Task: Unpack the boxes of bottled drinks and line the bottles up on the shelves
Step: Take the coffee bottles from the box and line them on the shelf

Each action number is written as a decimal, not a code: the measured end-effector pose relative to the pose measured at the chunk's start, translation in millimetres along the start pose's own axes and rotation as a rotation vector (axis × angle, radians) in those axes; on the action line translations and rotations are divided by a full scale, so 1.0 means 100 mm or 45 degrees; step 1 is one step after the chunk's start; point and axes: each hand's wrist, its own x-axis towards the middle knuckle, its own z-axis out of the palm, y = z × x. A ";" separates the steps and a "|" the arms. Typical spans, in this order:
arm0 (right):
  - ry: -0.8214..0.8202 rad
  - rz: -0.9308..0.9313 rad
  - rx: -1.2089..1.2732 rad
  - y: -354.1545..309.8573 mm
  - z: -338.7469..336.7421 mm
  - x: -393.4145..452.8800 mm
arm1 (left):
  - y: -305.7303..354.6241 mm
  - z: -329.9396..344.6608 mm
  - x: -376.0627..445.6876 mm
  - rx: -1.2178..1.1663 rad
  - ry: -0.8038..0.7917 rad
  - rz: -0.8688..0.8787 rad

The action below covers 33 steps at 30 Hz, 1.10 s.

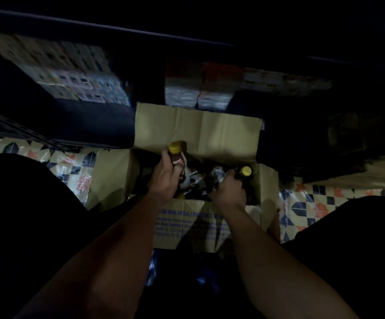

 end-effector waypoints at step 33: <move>0.478 -0.330 0.750 -0.21 -0.20 -0.01 | 0.42 -0.04 0.10 -0.258 0.314 -0.071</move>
